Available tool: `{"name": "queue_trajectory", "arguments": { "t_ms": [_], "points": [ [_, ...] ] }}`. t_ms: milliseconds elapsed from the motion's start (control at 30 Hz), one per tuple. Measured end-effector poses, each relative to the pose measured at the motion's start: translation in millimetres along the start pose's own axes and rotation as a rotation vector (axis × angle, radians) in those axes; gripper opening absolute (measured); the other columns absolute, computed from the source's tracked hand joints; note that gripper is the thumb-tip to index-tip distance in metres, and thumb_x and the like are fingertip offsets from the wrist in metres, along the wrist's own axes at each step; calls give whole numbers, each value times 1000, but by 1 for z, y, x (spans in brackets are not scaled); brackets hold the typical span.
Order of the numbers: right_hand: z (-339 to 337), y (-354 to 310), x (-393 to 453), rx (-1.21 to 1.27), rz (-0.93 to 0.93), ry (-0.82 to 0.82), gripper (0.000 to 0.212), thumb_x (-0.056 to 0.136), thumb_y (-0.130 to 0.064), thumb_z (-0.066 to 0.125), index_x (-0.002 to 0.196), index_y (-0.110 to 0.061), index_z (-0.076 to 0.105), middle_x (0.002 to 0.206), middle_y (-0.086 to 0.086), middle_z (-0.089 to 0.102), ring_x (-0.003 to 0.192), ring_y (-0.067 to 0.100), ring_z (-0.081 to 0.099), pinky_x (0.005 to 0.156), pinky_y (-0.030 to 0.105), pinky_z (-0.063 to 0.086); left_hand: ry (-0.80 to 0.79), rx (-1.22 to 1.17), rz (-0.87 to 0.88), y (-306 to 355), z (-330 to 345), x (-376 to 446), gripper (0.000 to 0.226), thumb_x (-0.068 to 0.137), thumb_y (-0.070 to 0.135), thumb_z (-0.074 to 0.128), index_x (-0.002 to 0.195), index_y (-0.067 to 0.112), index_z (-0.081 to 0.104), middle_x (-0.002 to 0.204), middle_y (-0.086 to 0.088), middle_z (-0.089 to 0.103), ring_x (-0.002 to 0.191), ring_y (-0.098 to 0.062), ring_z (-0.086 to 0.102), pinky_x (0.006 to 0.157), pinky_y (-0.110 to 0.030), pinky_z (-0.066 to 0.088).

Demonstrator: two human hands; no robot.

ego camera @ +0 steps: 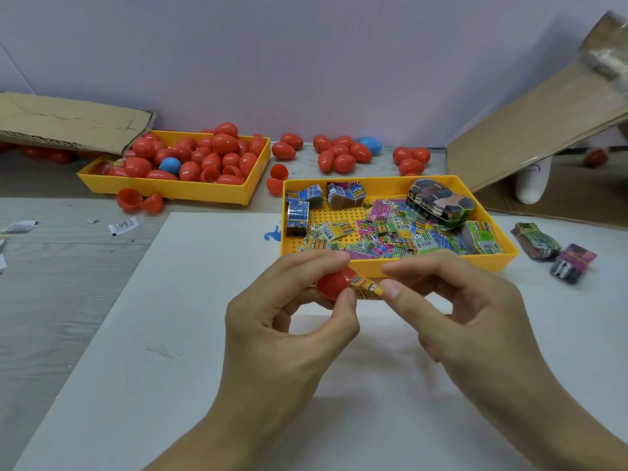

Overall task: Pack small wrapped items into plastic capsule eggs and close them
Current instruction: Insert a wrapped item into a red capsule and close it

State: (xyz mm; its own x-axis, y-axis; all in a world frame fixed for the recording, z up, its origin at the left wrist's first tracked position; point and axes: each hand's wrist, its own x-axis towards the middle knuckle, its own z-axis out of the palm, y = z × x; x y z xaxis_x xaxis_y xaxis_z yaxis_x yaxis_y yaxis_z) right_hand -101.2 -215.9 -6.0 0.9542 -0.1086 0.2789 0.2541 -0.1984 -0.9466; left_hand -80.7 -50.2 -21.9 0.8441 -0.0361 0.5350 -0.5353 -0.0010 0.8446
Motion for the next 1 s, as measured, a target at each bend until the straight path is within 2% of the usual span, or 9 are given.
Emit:
{"name": "queue_trajectory", "arguments": {
  "t_ms": [233,367,467,567,667,767,833,933,1000],
  "points": [
    [0,-3,0,14,-30,-64,20,75,-44,66,84,-30,76,83,-2,67,68,12,59,46,18,41,29,-84,-81,1,0,0,26,77,14,71,102,17,75,99,-1,71,88,-19,70,75,-19,55],
    [-2,-1,2,96,82,-110,9,74,-32,73,76,-24,77,68,1,64,52,8,53,43,19,40,28,-119,-141,1,-1,0,25,76,17,72,100,18,78,96,-2,72,87,-22,71,73,-23,56],
    [-4,1,4,137,114,-105,9,75,-26,69,75,-23,78,63,2,62,51,10,53,39,21,39,16,-149,-179,2,-1,0,26,75,21,71,100,20,77,96,-4,72,86,-22,71,72,-25,57],
    [-4,-1,5,123,86,-108,7,72,-30,75,76,-26,79,63,-2,64,51,5,53,39,19,38,18,-195,-221,4,-2,2,26,73,25,71,98,26,79,93,-6,72,76,-19,70,69,-23,56],
    [-5,0,6,70,52,-113,8,71,-32,76,79,-29,78,66,-5,66,50,5,55,44,14,39,9,-253,-247,4,-2,2,27,73,25,72,99,26,80,95,-7,71,74,-22,70,67,-21,56],
    [-5,-1,6,35,46,-119,8,73,-28,74,79,-31,77,65,-6,67,49,4,55,45,13,39,-2,-221,-224,4,-1,2,33,75,18,80,107,26,77,96,-4,71,76,-21,72,69,-20,57],
    [-5,-2,6,93,105,-117,11,73,-23,70,78,-29,78,62,1,66,46,5,55,40,18,40,20,-204,-206,5,1,1,35,78,17,78,112,28,74,97,-2,74,80,-17,73,70,-20,58],
    [-6,-3,6,151,165,-194,15,74,-19,67,83,-19,79,71,8,70,56,13,62,38,25,42,35,-151,-128,5,1,0,27,84,19,73,110,24,74,98,0,76,84,-15,75,75,-21,58],
    [-5,-6,5,144,158,-228,16,76,-17,67,87,-20,79,78,7,73,62,14,65,39,27,45,45,-109,-97,4,1,-1,23,86,20,69,107,25,75,99,4,76,87,-14,74,77,-20,57]
  ]
}}
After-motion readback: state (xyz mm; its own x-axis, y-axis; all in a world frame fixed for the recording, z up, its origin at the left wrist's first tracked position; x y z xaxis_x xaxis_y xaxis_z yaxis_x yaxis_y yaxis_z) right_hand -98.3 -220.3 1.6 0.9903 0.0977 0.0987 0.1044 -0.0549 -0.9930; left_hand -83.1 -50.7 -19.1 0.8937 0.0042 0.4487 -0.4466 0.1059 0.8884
